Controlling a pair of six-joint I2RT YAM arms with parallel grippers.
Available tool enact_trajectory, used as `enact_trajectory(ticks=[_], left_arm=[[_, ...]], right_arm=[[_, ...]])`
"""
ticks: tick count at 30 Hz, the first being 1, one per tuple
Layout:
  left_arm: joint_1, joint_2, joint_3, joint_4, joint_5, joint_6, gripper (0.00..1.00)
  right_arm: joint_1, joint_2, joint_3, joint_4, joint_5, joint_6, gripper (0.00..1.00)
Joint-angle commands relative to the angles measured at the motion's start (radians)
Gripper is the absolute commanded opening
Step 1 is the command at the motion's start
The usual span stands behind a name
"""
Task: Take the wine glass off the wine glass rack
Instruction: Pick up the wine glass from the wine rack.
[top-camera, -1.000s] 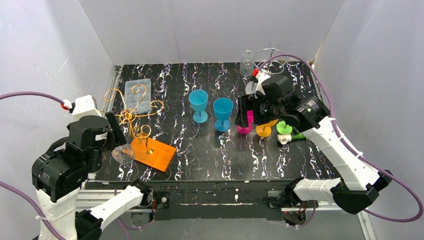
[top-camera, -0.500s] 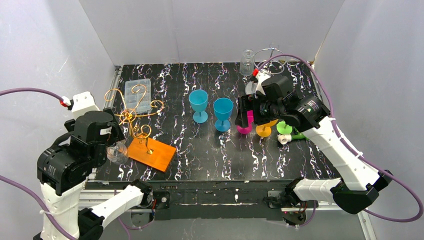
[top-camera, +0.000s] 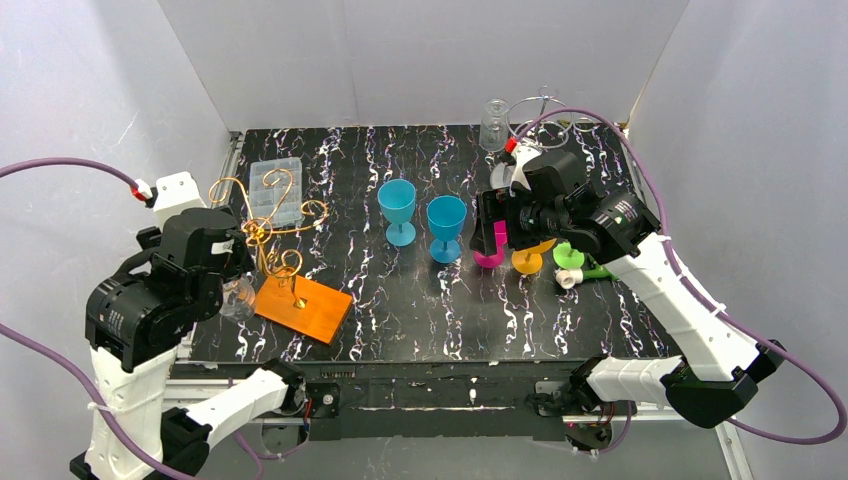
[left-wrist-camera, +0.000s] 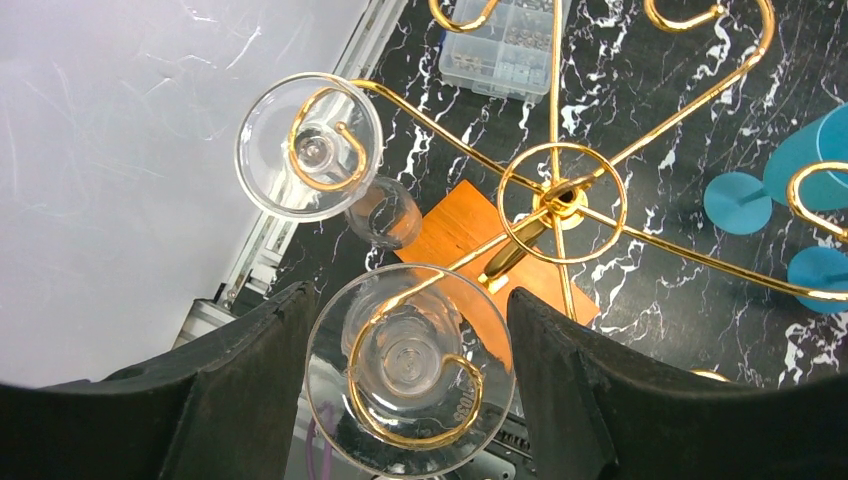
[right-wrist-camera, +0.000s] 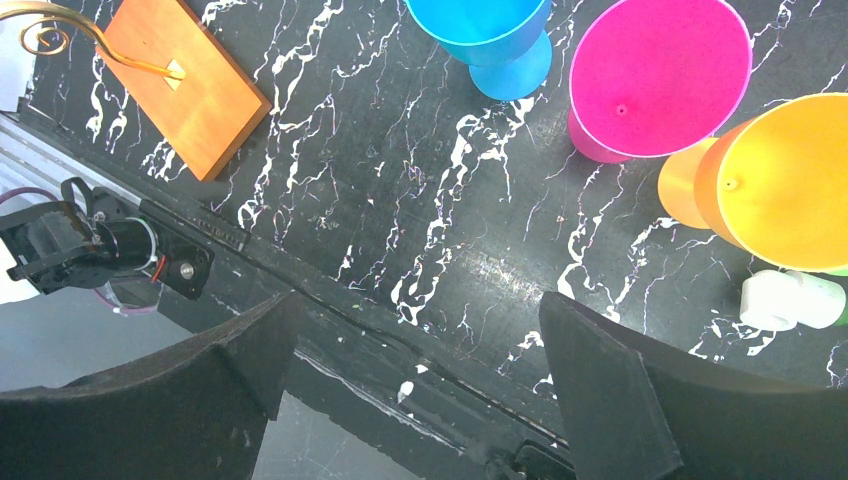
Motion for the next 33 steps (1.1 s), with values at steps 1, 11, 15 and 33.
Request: enact_trajectory(ticks=[1, 11, 15, 33], left_arm=[[0.003, 0.019, 0.014, -0.071, 0.021, 0.045, 0.51], [0.004, 0.043, 0.010, -0.031, 0.114, 0.091, 0.51], [0.004, 0.043, 0.017, -0.031, 0.147, 0.102, 0.50], [0.004, 0.056, 0.054, -0.063, 0.246, 0.104, 0.48]], right_arm=[[0.007, -0.009, 0.030, 0.028, -0.005, -0.009, 0.98], [0.007, -0.009, 0.018, 0.041, -0.009, 0.001, 0.98], [0.007, -0.010, 0.017, 0.044, -0.009, 0.004, 0.98], [0.025, -0.021, -0.023, 0.179, -0.179, 0.010, 0.99]])
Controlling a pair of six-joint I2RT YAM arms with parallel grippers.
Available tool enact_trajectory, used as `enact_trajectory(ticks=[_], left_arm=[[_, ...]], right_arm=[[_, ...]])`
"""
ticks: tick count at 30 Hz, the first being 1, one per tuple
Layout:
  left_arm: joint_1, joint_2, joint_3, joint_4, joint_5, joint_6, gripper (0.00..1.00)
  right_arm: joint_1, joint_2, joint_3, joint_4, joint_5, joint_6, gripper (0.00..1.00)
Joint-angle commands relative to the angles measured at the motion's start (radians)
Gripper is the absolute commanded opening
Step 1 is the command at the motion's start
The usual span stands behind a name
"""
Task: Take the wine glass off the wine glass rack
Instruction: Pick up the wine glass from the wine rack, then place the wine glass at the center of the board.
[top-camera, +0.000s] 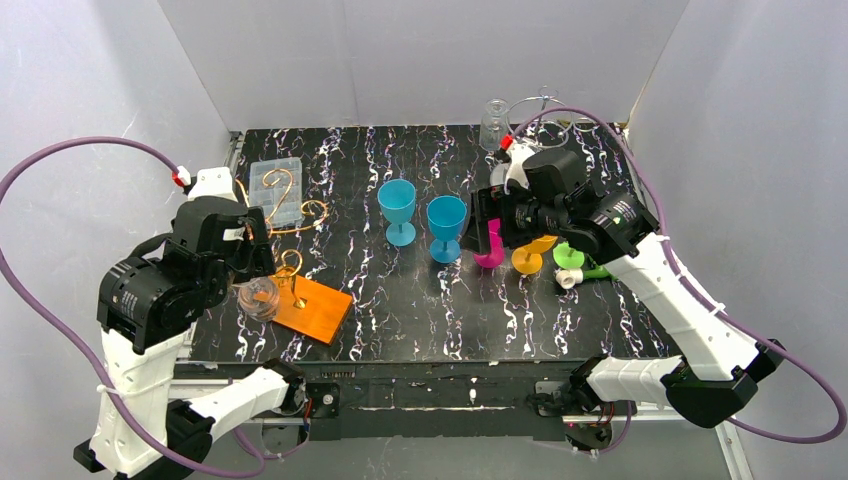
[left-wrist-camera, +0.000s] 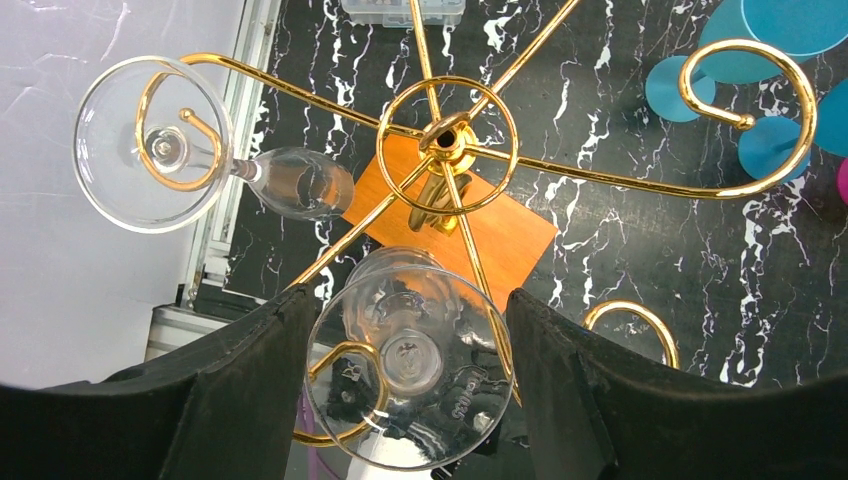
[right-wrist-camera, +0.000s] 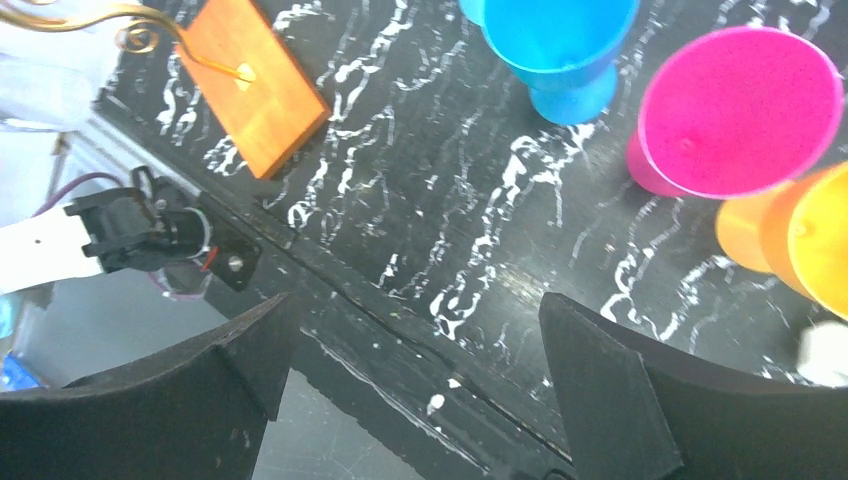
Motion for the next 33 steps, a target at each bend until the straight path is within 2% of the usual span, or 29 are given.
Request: enact_trajectory(ticks=[1, 7, 14, 17, 24, 28, 33], left_arm=[[0.003, 0.008, 0.048, -0.065, 0.011, 0.006, 0.48], [0.004, 0.005, 0.054, -0.073, 0.020, 0.001, 0.48], [0.004, 0.001, 0.065, -0.084, 0.041, -0.010, 0.48], [0.004, 0.001, 0.071, -0.087, 0.045, -0.012, 0.48], [0.004, -0.008, 0.066, -0.093, 0.063, -0.026, 0.48], [0.003, -0.006, 0.069, -0.093, 0.078, -0.033, 0.48], [0.004, -0.007, 0.065, -0.095, 0.088, -0.037, 0.48]], right_arm=[[0.043, -0.025, -0.030, 0.162, -0.111, 0.010, 0.98], [0.226, -0.020, -0.136, 0.408, -0.060, 0.099, 0.98], [0.317, -0.001, -0.303, 0.741, -0.071, 0.289, 0.98], [0.391, 0.013, -0.368, 0.882, -0.009, 0.301, 0.98], [0.426, 0.087, -0.498, 1.196, -0.038, 0.439, 0.99], [0.441, 0.141, -0.516, 1.291, -0.037, 0.477, 0.98], [0.479, 0.212, -0.521, 1.383, -0.032, 0.439, 0.98]])
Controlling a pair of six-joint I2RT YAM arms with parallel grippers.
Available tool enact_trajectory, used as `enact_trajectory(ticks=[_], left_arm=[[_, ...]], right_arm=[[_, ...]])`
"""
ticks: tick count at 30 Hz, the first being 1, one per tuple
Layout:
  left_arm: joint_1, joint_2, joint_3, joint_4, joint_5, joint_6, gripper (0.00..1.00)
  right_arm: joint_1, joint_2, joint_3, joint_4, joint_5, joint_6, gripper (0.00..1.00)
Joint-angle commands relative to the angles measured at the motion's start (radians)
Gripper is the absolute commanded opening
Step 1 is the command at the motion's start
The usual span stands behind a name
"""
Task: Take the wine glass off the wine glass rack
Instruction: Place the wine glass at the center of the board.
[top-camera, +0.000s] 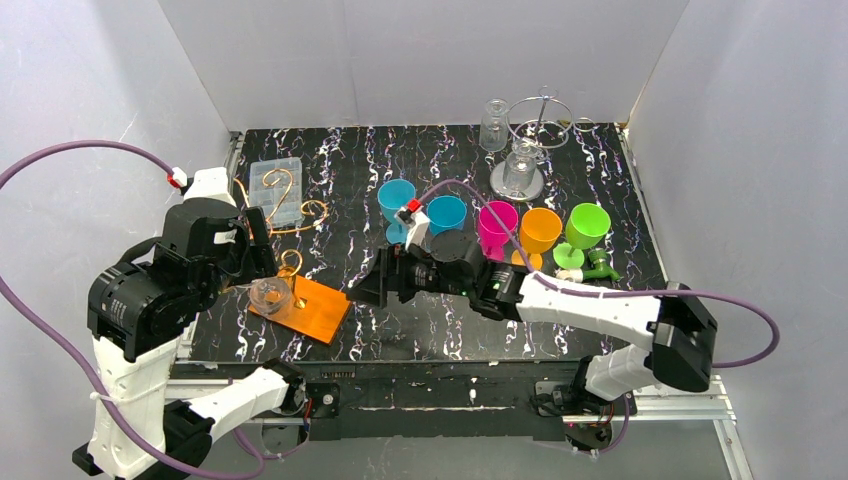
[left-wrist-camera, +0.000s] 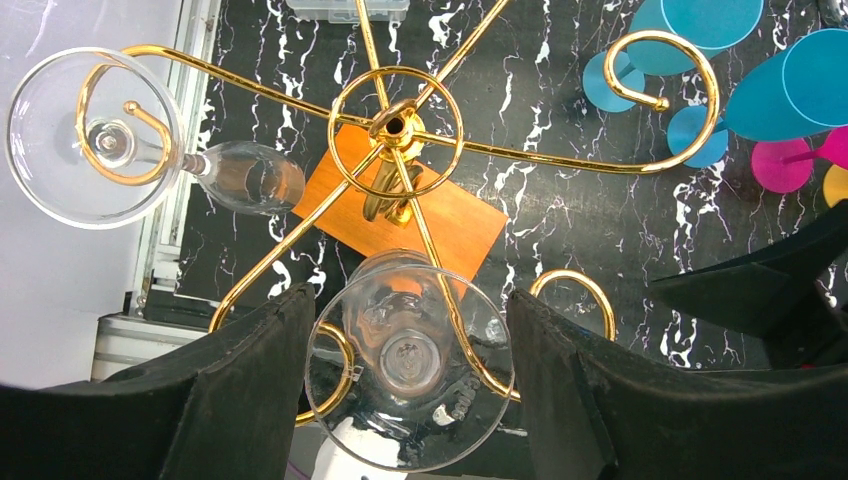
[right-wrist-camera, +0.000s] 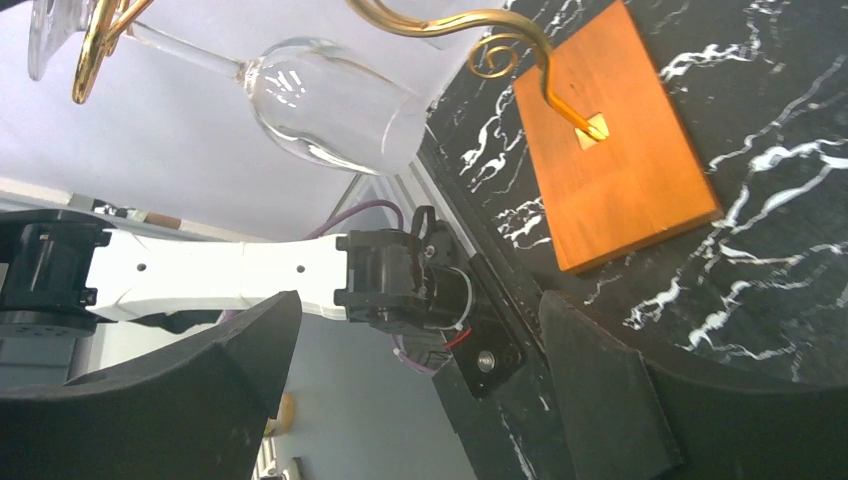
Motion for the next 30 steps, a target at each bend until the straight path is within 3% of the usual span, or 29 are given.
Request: enact_trajectory(ticks=[1, 5, 11, 21, 30], left_arm=[[0.004, -0.005, 0.024, -0.095, 0.002, -0.012, 0.48], [0.003, -0.005, 0.029, -0.105, 0.006, -0.015, 0.48], [0.004, -0.010, 0.035, -0.115, 0.011, -0.022, 0.48], [0.004, -0.023, 0.032, -0.126, 0.024, -0.035, 0.48], [0.004, -0.032, 0.035, -0.141, 0.025, -0.042, 0.48]], right_arm=[[0.045, 0.043, -0.005, 0.212, 0.021, -0.024, 0.98], [0.079, 0.066, -0.052, 0.347, 0.068, -0.073, 0.98], [0.081, 0.165, -0.079, 0.514, 0.020, 0.044, 0.98], [0.081, 0.354, -0.131, 0.872, -0.008, 0.404, 0.98], [0.084, 0.465, -0.151, 1.051, 0.092, 0.660, 0.98]])
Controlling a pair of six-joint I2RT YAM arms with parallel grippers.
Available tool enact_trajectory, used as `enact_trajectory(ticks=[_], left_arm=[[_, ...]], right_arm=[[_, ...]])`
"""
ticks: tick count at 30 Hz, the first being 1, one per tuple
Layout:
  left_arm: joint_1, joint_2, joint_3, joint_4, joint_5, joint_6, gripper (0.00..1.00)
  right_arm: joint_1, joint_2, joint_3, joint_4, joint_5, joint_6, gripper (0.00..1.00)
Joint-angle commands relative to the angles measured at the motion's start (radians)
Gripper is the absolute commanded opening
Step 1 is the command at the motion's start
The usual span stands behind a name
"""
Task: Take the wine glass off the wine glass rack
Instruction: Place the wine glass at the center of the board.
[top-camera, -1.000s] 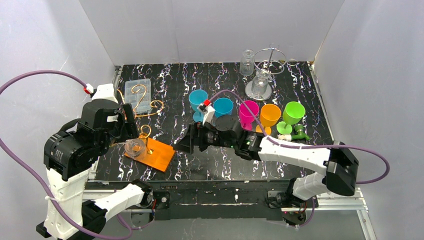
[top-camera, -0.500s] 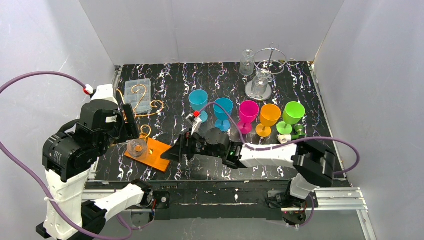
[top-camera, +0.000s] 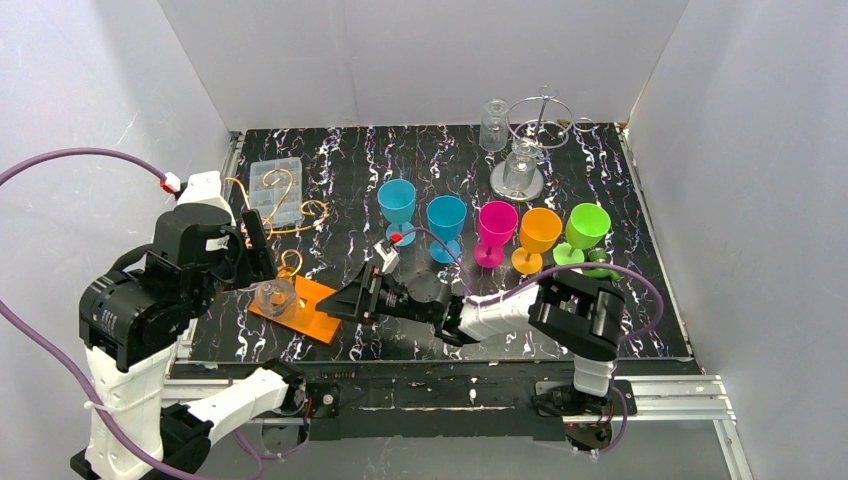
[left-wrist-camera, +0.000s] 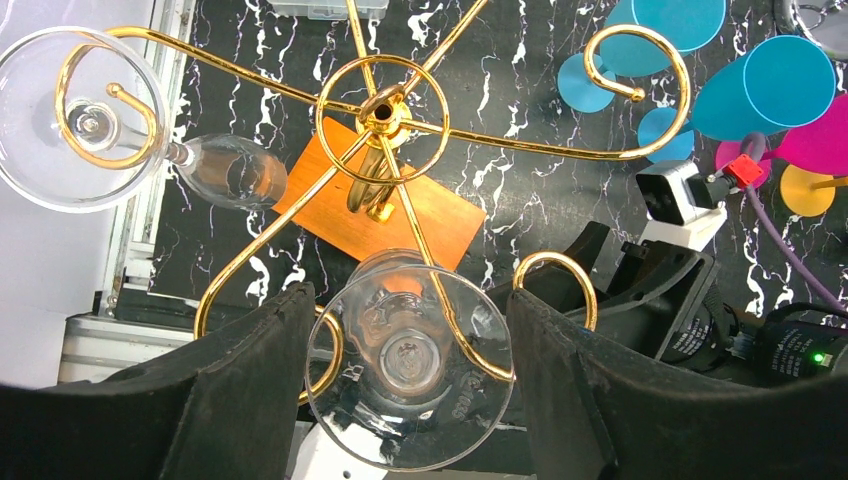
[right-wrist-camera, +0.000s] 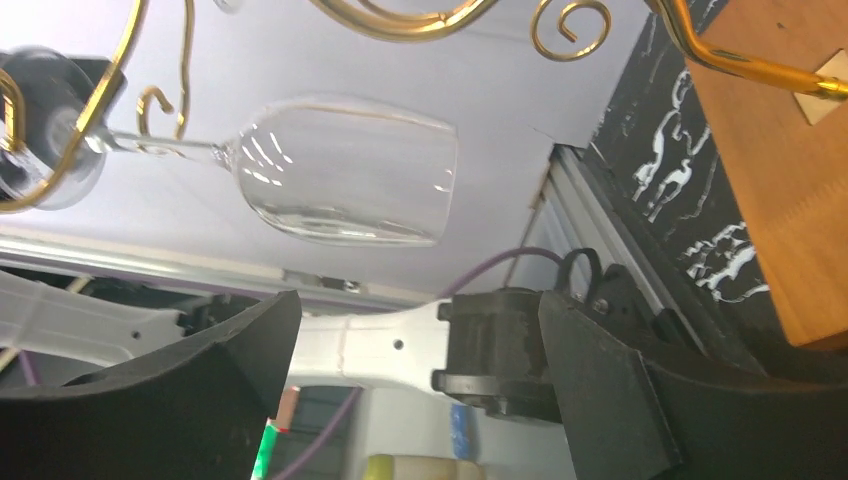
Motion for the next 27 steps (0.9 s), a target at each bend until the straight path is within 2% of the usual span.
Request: enact_trajectory(ticks=[1, 9, 27], left_arm=[[0.003, -0.011, 0.029, -0.142, -0.007, -0.012, 0.48], [0.004, -0.020, 0.025, -0.145, 0.003, -0.017, 0.48], [0.004, -0.028, 0.024, -0.144, 0.031, -0.030, 0.48]], right_arm=[[0.008, 0.045, -0.021, 0.219, 0.101, 0.188, 0.98], [0.038, 0.149, 0.002, 0.321, 0.213, 0.343, 0.98], [0.076, 0.309, 0.166, 0.443, 0.311, 0.490, 0.98]])
